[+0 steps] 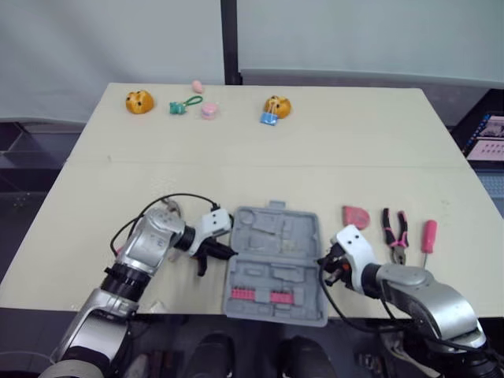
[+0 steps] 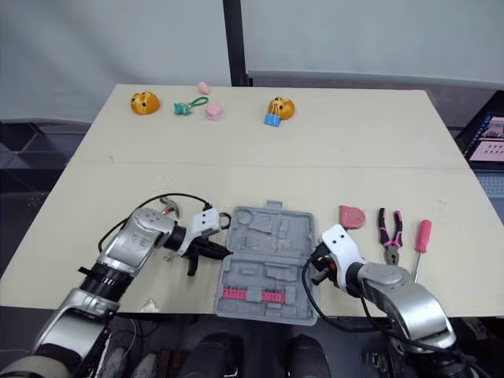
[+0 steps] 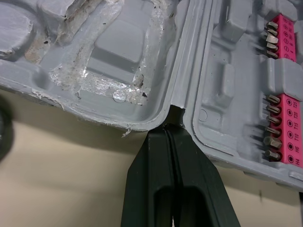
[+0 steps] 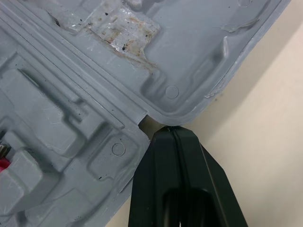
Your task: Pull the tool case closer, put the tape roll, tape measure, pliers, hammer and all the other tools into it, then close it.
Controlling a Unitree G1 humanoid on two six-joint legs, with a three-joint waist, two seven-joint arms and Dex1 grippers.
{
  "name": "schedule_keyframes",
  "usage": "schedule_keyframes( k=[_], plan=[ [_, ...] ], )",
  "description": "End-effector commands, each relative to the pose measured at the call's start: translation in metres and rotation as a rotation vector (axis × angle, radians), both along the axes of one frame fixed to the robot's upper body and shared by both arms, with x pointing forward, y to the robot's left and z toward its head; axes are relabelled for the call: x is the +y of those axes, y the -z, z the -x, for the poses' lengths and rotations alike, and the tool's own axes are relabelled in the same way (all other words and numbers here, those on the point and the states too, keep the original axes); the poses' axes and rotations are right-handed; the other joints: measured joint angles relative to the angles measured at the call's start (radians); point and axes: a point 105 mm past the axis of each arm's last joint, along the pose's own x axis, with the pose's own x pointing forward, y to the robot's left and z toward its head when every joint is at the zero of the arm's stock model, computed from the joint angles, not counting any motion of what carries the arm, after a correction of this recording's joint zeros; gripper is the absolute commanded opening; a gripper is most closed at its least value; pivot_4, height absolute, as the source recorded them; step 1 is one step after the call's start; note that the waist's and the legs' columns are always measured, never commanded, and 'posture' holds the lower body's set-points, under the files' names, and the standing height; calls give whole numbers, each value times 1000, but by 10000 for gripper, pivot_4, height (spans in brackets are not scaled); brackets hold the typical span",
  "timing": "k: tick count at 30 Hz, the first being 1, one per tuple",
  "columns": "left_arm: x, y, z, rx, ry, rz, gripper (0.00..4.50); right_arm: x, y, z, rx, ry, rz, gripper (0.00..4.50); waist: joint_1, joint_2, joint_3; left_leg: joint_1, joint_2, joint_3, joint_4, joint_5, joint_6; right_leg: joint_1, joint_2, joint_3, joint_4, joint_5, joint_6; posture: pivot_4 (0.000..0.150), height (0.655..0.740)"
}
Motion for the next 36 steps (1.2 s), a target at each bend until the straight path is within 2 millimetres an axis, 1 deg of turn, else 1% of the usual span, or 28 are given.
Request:
schedule_keyframes(
  k=[1,8,16,29,36],
  plan=[
    [-12,-9,7,-15,52,43,0,7,-10,5,-30,-35,-26,371,0,0,0,0,0,0,0,0,0,0,0,0,0,0,0,1500,6677],
    [-10,-6,15,1,61,34,0,5,-11,8,-26,-28,-24,371,0,0,0,0,0,0,0,0,0,0,0,1,0,0,0,1500,6677],
    [-6,-3,18,11,59,24,0,3,-11,11,-18,-20,-22,371,0,0,0,0,0,0,0,0,0,0,0,2,-1,0,0,1500,6677],
    [1,3,18,1,49,-3,0,0,-11,13,-13,-16,-15,371,0,0,0,0,0,0,0,0,0,0,0,2,-1,0,0,1500,6677],
    [4,2,12,-8,31,-18,0,-5,-11,12,-9,-11,-4,371,0,0,0,0,0,0,0,0,0,0,0,2,-1,0,0,1500,6677]
  ],
)
